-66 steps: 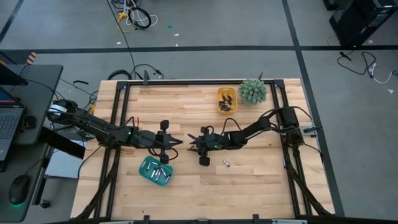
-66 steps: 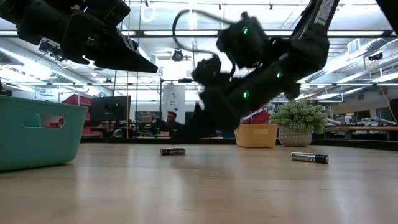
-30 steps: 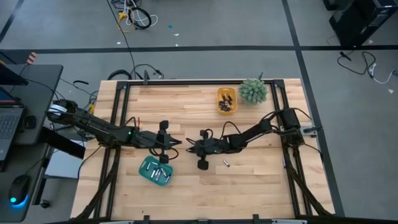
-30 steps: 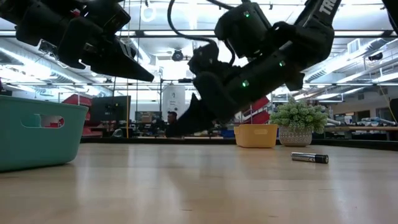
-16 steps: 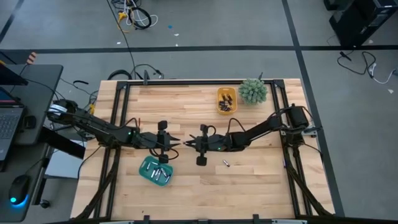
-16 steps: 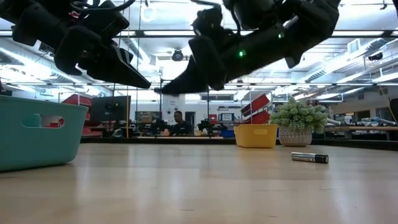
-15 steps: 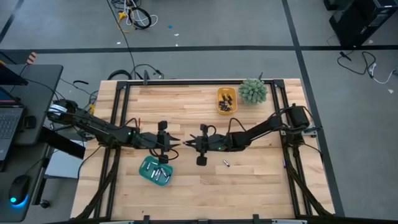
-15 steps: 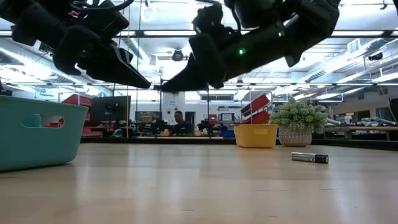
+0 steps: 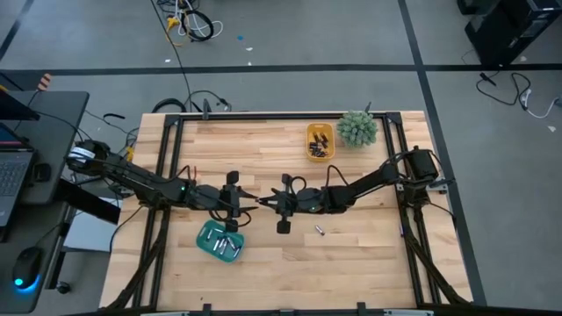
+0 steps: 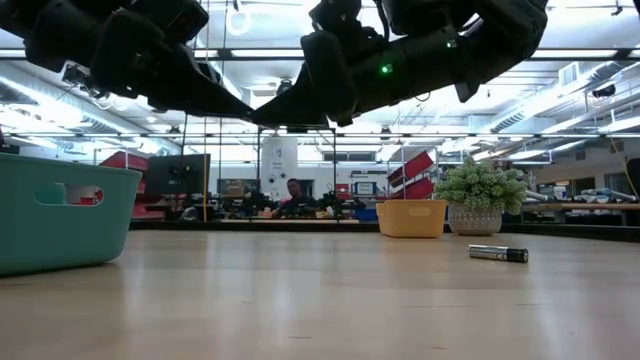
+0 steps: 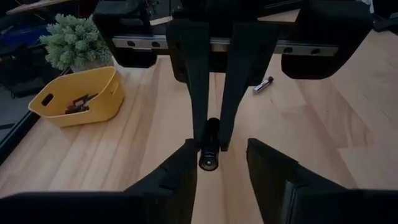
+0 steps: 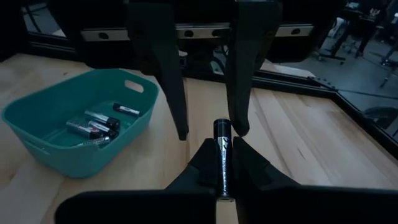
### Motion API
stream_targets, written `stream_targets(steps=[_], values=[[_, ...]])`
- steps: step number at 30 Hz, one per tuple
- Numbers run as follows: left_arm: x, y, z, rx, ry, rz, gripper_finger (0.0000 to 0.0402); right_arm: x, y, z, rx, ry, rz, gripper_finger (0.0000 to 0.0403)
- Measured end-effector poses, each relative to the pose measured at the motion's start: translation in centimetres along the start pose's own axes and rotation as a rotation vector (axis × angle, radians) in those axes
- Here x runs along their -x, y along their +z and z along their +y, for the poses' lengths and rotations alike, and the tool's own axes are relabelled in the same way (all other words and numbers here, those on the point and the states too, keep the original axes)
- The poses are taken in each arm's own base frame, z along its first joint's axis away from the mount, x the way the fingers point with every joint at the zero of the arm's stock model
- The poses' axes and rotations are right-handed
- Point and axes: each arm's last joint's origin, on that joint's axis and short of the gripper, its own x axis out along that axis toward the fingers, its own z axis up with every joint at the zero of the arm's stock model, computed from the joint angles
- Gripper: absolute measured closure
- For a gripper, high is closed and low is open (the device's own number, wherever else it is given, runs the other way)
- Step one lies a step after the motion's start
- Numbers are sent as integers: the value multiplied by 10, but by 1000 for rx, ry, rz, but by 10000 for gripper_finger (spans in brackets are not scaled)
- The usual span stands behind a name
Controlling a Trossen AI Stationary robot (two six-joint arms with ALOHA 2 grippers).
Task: Sort batteries
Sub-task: Put the silver battery into the green bin
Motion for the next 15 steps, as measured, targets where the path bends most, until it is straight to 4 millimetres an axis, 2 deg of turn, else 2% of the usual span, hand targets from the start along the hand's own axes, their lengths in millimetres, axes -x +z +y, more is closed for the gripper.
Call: stream_targets(steps=[6, 15], values=[[0, 0, 1, -1, 28, 5, 282, 0, 0, 0, 3, 0, -2, 388], [0, -1, 2, -24, 58, 11, 378, 0, 0, 0, 4, 0, -1, 388]])
